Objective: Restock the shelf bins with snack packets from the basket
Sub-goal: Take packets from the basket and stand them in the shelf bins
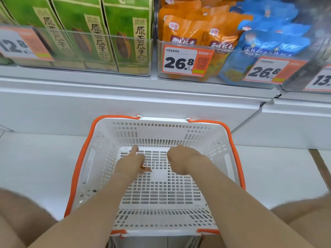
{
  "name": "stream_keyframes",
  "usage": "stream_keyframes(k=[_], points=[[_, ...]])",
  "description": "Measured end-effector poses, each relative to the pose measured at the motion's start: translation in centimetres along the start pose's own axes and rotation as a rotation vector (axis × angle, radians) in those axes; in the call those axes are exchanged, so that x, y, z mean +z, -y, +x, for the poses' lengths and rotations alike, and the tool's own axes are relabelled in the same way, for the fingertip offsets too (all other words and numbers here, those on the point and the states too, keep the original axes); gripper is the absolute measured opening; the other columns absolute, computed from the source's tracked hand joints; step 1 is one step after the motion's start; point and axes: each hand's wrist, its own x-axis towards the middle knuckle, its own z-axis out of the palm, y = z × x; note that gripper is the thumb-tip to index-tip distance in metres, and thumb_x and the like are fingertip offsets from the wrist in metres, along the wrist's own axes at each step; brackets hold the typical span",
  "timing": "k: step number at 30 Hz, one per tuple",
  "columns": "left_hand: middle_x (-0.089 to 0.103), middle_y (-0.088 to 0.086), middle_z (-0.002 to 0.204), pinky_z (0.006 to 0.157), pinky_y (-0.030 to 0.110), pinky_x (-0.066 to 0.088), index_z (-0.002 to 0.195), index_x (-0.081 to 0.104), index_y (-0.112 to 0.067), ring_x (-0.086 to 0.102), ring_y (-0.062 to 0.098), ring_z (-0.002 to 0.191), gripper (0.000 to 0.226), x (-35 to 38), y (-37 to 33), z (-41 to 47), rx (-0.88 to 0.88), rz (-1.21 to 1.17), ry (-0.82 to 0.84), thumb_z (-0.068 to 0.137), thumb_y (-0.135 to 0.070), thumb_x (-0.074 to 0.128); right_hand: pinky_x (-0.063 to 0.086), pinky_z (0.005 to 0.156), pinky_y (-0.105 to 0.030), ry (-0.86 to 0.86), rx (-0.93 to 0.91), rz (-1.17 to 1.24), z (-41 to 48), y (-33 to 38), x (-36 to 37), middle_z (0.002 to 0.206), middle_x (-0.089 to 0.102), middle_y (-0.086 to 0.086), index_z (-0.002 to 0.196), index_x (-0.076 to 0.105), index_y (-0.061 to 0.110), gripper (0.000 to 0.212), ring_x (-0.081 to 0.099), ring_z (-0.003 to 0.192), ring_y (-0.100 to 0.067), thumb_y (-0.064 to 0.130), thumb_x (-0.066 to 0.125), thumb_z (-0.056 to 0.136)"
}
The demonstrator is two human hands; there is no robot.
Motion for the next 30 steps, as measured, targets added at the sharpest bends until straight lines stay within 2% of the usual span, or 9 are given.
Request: stream_keyframes(k=[2, 3, 5, 8, 10, 14, 19, 24, 30], points=[[0.059, -0.004, 0.108, 0.068, 0.036, 0.054, 0.09, 0.061, -0.025, 0.065, 0.024, 0.084, 0.028, -1.6, -1.2, -0.5, -0.104, -0.184, -0.099, 0.082, -0.037, 0.085, 0.054, 0.08, -0.039, -0.016, -0.006, 0.025, -0.6, -0.3, -0.7, 0.109, 0.06, -0.007, 0.103, 0.063, 0.015, 0.017, 0.062, 0.092, -0.025, 0.007, 0.051, 0.095], [0.066, -0.004, 0.095, 0.07, 0.039, 0.057, 0.081, 0.06, -0.023, 0.067, 0.025, 0.082, 0.032, -2.5, -1.8, -0.7, -0.141, -0.301, -0.123, 0.078, -0.032, 0.09, 0.056, 0.09, -0.042, -0.029, 0.0, 0.056, -0.9, -0.5, -1.1, 0.123, 0.06, -0.009, 0.12, 0.063, 0.014, 0.028, 0.063, 0.106, -0.029, 0.007, 0.051, 0.096], [0.07, -0.002, 0.075, 0.066, 0.041, 0.061, 0.069, 0.062, -0.018, 0.071, 0.022, 0.071, 0.036, -4.1, -2.9, -1.0, -0.178, -0.564, -0.159, 0.07, -0.024, 0.098, 0.053, 0.101, -0.046, -0.078, -0.001, 0.161, -1.8, -1.0, -2.0, 0.138, 0.056, -0.013, 0.138, 0.057, 0.014, 0.044, 0.06, 0.12, -0.033, 0.004, 0.05, 0.096], [0.071, 0.001, 0.069, 0.057, 0.031, 0.055, 0.071, 0.062, -0.011, 0.066, 0.013, 0.059, 0.036, -7.2, -4.8, -1.8, -0.107, -0.85, -0.147, 0.073, -0.019, 0.097, 0.05, 0.099, -0.039, -0.213, -0.051, 0.37, -3.0, -1.8, -3.7, 0.15, 0.048, -0.01, 0.154, 0.041, 0.023, 0.06, 0.055, 0.129, -0.031, 0.007, 0.054, 0.098], [0.07, 0.008, 0.07, 0.057, 0.027, 0.052, 0.081, 0.064, -0.009, 0.063, 0.014, 0.059, 0.03, -9.3, -6.3, -3.0, -0.049, -1.016, -0.079, 0.079, -0.019, 0.092, 0.049, 0.095, -0.035, -0.319, -0.102, 0.436, -3.9, -2.1, -5.1, 0.145, 0.055, -0.008, 0.148, 0.049, 0.023, 0.053, 0.057, 0.125, -0.028, 0.013, 0.061, 0.097], [0.07, 0.013, 0.075, 0.065, 0.031, 0.058, 0.088, 0.07, -0.009, 0.063, 0.019, 0.066, 0.021, -12.7, -8.8, -4.6, 0.049, -1.159, -0.085, 0.088, -0.026, 0.084, 0.057, 0.086, -0.04, -0.476, -0.151, 0.546, -6.4, -2.6, -8.1, 0.098, 0.07, -0.002, 0.103, 0.071, 0.026, 0.026, 0.068, 0.095, -0.026, 0.005, 0.061, 0.092], [0.07, 0.011, 0.069, 0.062, 0.029, 0.055, 0.09, 0.07, -0.004, 0.062, 0.017, 0.062, 0.02, -16.5, -12.5, -6.7, 0.152, -1.162, -0.208, 0.09, -0.02, 0.081, 0.047, 0.062, -0.026, -0.533, -0.182, 0.457, -10.1, -2.8, -12.0, 0.091, 0.068, 0.0, 0.092, 0.068, 0.024, 0.011, 0.064, 0.082, -0.018, 0.015, 0.069, 0.085], [0.076, 0.013, 0.081, 0.061, 0.034, 0.058, 0.101, 0.074, -0.01, 0.065, 0.019, 0.067, 0.02, -21.4, -16.4, -8.1, 0.278, -1.123, -0.427, 0.095, -0.029, 0.076, 0.058, 0.078, -0.033, -0.662, -0.35, 0.412, -14.8, -2.6, -17.6, 0.099, 0.073, 0.008, 0.107, 0.075, 0.024, 0.016, 0.068, 0.092, -0.013, 0.024, 0.074, 0.091], [0.07, -0.012, 0.098, 0.076, 0.022, 0.05, 0.107, 0.07, -0.024, 0.064, 0.005, 0.09, 0.017, -27.1, -19.7, -7.4, 0.43, -0.587, -0.984, 0.103, -0.015, 0.056, 0.054, 0.082, -0.034, -1.08, -0.296, 0.469, -17.8, -5.0, -23.7, 0.104, 0.071, 0.012, 0.12, 0.068, 0.028, 0.032, 0.065, 0.1, -0.019, 0.02, 0.068, 0.089]])
